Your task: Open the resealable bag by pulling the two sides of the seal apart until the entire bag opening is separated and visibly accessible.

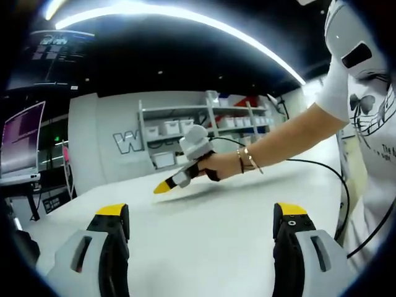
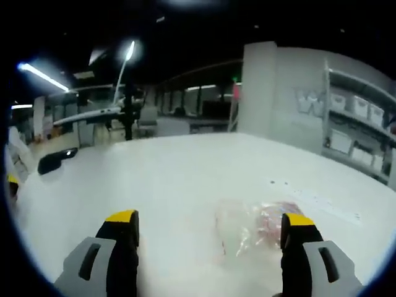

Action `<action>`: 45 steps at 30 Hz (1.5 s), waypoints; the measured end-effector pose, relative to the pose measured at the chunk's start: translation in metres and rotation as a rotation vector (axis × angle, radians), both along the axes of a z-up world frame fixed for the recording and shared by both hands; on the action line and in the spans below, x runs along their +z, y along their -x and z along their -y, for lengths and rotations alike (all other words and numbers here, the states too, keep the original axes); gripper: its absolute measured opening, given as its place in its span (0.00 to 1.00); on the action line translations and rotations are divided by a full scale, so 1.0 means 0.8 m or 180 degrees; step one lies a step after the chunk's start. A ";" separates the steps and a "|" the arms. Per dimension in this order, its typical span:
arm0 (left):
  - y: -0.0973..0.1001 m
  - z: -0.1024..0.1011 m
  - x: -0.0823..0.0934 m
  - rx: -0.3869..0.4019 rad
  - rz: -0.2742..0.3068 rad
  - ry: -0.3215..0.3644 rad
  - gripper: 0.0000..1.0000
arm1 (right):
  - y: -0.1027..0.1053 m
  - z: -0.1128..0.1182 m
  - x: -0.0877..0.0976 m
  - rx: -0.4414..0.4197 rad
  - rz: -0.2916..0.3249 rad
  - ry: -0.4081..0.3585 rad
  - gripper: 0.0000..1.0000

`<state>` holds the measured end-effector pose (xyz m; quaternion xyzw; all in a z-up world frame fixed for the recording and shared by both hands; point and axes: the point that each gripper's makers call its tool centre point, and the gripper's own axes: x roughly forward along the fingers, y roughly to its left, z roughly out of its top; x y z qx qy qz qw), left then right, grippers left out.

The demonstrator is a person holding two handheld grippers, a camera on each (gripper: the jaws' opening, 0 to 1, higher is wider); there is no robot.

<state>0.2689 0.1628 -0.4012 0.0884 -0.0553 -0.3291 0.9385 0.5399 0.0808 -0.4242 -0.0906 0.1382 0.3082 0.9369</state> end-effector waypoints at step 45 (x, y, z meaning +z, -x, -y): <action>-0.001 -0.002 0.002 0.0026 0.0025 -0.0013 0.95 | 0.020 0.020 0.024 -0.0092 0.0121 -0.0278 0.97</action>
